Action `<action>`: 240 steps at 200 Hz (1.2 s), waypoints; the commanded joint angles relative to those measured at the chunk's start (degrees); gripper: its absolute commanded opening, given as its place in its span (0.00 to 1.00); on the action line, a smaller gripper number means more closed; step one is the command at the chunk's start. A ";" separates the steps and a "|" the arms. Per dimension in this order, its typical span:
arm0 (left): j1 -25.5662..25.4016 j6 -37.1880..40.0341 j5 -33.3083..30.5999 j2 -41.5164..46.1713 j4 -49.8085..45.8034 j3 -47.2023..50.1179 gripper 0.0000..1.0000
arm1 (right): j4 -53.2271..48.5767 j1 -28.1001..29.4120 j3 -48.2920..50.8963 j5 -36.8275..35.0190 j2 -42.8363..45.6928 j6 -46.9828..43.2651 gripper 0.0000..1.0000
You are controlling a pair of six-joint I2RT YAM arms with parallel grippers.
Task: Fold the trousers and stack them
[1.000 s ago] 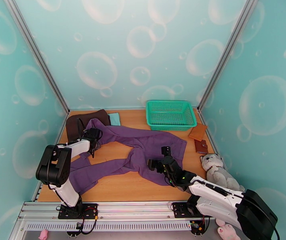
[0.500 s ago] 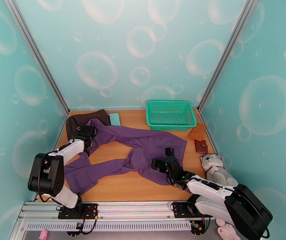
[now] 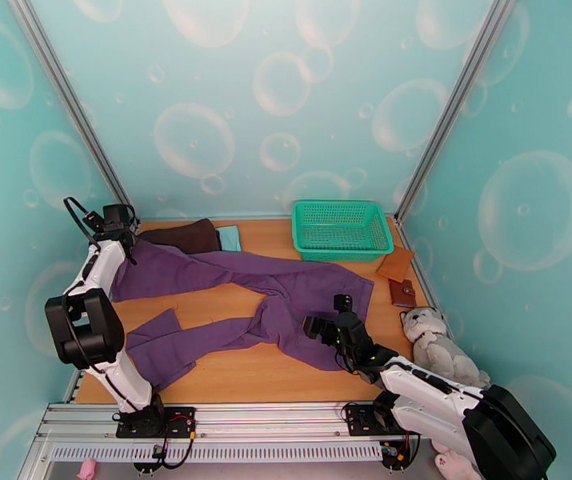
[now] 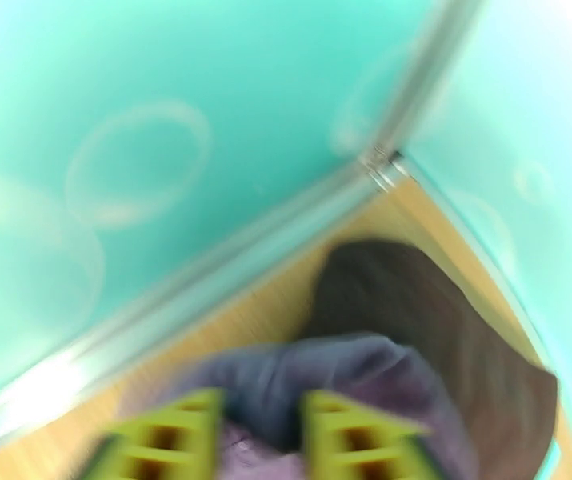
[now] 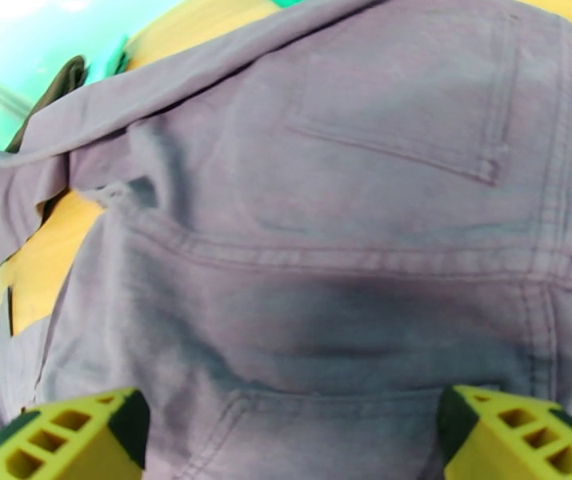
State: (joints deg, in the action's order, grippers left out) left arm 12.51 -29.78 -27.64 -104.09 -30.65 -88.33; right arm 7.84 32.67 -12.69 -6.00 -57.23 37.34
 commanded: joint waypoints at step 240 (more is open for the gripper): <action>-42.62 -26.08 -7.48 59.87 -14.74 49.20 0.74 | -1.98 36.33 -43.85 -21.96 -50.10 -37.93 0.91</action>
State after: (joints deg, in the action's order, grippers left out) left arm -32.36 -57.01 -31.59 -46.11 -41.71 -34.37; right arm 5.17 69.12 -52.29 -24.99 -103.46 4.71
